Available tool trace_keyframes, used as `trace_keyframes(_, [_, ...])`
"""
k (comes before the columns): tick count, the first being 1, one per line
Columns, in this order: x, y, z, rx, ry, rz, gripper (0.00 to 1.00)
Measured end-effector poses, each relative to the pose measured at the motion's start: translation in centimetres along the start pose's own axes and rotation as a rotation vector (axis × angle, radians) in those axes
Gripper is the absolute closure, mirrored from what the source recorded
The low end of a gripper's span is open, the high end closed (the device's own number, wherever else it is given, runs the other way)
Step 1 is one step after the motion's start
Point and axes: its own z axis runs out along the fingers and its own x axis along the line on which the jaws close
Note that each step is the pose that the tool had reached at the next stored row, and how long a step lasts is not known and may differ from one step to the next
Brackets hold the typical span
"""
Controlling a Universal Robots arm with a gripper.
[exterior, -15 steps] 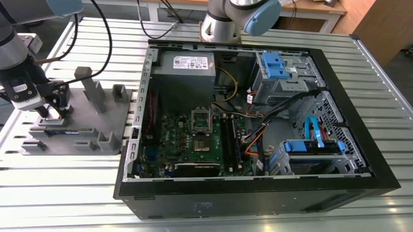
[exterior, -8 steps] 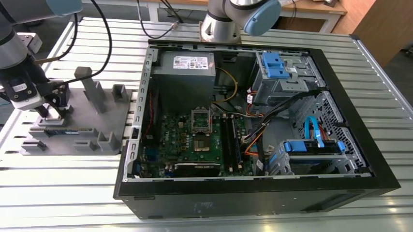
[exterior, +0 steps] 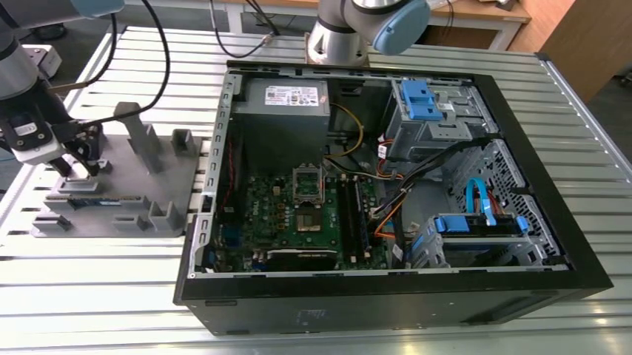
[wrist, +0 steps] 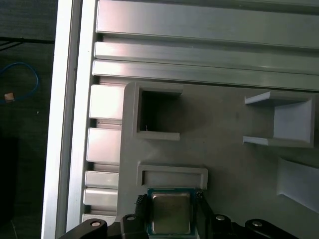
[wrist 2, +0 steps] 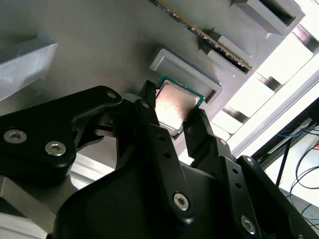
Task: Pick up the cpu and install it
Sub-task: 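Pick up the cpu and move it towards the insertion slot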
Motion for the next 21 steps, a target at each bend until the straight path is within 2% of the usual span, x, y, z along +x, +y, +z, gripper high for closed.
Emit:
trace_keyframes(4, [-0.01,0.00,-0.58,0.0001,0.0002,0.000,0.53])
trace_keyframes(8, [-0.01,0.00,-0.56,-0.0001,-0.0001,0.000,0.53])
trace_keyframes(17, [0.00,-0.01,0.62,0.0000,0.0000,0.000,0.53])
trace_keyframes(21, [0.01,-0.01,0.90,0.0000,0.0001,0.000,0.53])
